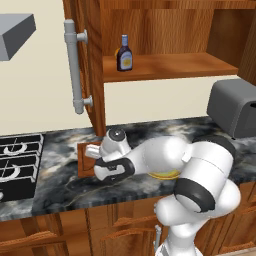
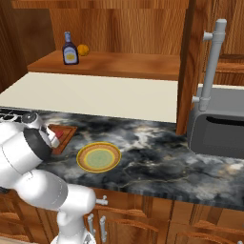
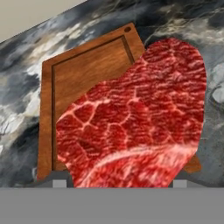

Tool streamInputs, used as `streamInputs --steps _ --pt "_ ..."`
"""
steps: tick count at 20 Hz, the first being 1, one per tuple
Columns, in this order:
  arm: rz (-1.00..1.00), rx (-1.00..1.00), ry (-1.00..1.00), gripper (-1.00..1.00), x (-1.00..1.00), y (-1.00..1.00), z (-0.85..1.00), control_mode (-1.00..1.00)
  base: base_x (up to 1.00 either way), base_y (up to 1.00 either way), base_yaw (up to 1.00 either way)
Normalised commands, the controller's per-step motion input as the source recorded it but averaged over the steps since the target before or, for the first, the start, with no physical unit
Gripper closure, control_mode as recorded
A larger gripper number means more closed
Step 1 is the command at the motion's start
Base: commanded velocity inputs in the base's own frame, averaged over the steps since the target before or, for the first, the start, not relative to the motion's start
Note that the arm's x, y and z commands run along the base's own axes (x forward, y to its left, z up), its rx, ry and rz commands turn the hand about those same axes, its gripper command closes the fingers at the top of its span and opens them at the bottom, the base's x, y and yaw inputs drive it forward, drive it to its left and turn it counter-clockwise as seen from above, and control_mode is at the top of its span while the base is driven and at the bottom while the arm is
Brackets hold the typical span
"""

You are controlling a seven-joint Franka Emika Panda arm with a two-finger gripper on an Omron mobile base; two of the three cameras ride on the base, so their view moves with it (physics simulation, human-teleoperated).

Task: Pick the steak from the plate and place it on the cutting board. Then pick the condiment bottle from the cabinet and place it next to the cutting board.

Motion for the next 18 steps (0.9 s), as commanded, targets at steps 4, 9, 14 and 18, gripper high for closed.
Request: streamInputs --steps 4,9,14,18 --pt "0.0 0.0 0.0 1.0 0.15 0.08 -0.05 -1.0 0.0 0.0 0.0" --pt "0.0 0.0 0.0 1.0 0.12 0.07 -0.1 -1.0 0.0 0.0 0.0" --pt "0.0 0.0 0.0 1.0 0.11 0.04 -0.19 -1.0 0.0 0.0 0.0" --pt "0.0 0.0 0.0 1.0 0.13 0.02 -0.17 -1.0 0.0 0.0 0.0"
